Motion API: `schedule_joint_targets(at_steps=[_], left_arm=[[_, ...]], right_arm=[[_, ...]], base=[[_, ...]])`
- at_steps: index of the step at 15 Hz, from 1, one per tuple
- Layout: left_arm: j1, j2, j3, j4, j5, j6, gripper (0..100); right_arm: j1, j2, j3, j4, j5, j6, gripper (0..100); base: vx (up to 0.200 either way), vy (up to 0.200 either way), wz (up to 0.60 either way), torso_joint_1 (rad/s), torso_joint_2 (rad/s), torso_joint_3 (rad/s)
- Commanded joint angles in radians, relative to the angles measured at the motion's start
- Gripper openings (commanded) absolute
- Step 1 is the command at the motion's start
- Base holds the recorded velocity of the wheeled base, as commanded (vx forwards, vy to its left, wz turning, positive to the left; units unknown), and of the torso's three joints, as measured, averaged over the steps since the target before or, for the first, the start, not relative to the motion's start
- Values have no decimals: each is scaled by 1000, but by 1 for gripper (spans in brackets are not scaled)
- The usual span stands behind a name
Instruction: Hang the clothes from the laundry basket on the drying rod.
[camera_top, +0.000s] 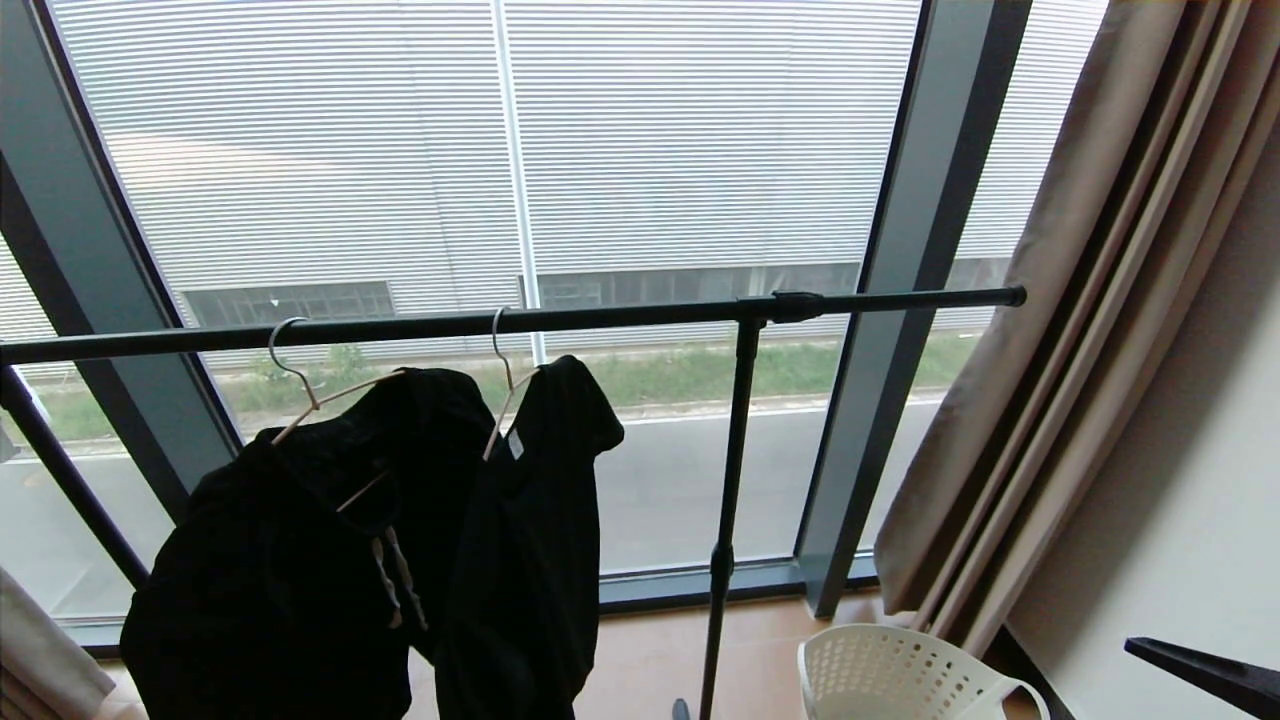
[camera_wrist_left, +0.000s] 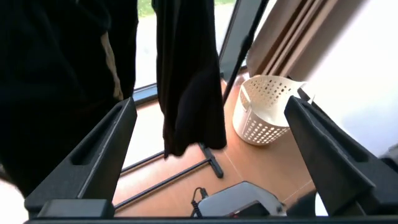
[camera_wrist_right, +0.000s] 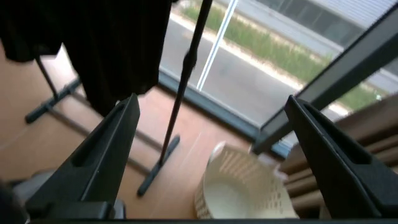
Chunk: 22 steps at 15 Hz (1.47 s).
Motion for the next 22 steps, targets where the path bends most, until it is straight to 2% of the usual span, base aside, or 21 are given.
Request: schedule_joint_targets(at_steps=[1, 2, 4, 5, 6, 8, 9, 10, 11, 13, 15, 18, 21, 22], left_arm=[[14, -207, 21, 108, 25, 2, 100], [23, -261, 1, 161, 36, 2, 100], [61, -321, -22, 213, 41, 17, 100], [104, -336, -21, 215, 50, 61, 100], [115, -339, -19, 215, 79, 98, 100], [115, -339, -13, 212, 168, 140, 100], [116, -339, 16, 204, 217, 167, 100], [116, -341, 18, 195, 231, 152, 100], [133, -344, 18, 195, 232, 150, 100], [236, -371, 16, 195, 220, 166, 100], [195, -430, 16, 193, 217, 178, 100], [196, -439, 18, 193, 188, 184, 100], [196, -439, 18, 193, 186, 181, 100], [196, -439, 18, 193, 188, 166, 100]], right_arm=[[-7, -249, 4, 174, -64, 0, 100], [-29, -326, 4, 239, -96, 0, 100], [-85, -481, 4, 372, -106, 0, 100], [-128, -557, -11, 429, -98, 52, 100], [-164, -622, -14, 438, -99, 107, 100], [-225, -728, -10, 447, -109, 124, 100], [-292, -747, -5, 444, -109, 150, 100], [-335, -777, -5, 444, -102, 153, 100], [-346, -817, -5, 444, -109, 158, 100], [-346, -818, -2, 438, -162, 205, 100], [-345, -820, -5, 444, -121, 219, 100], [-345, -820, -5, 444, -79, 188, 100], [-345, -820, 4, 417, -87, 133, 100], [-345, -820, 4, 418, -93, 142, 100]], base=[[0, 0, 0, 0, 0, 0], [0, 0, 0, 0, 0, 0], [0, 0, 0, 0, 0, 0], [0, 0, 0, 0, 0, 0], [0, 0, 0, 0, 0, 0], [0, 0, 0, 0, 0, 0], [0, 0, 0, 0, 0, 0], [0, 0, 0, 0, 0, 0], [0, 0, 0, 0, 0, 0], [0, 0, 0, 0, 0, 0], [0, 0, 0, 0, 0, 0], [0, 0, 0, 0, 0, 0], [0, 0, 0, 0, 0, 0], [0, 0, 0, 0, 0, 0]])
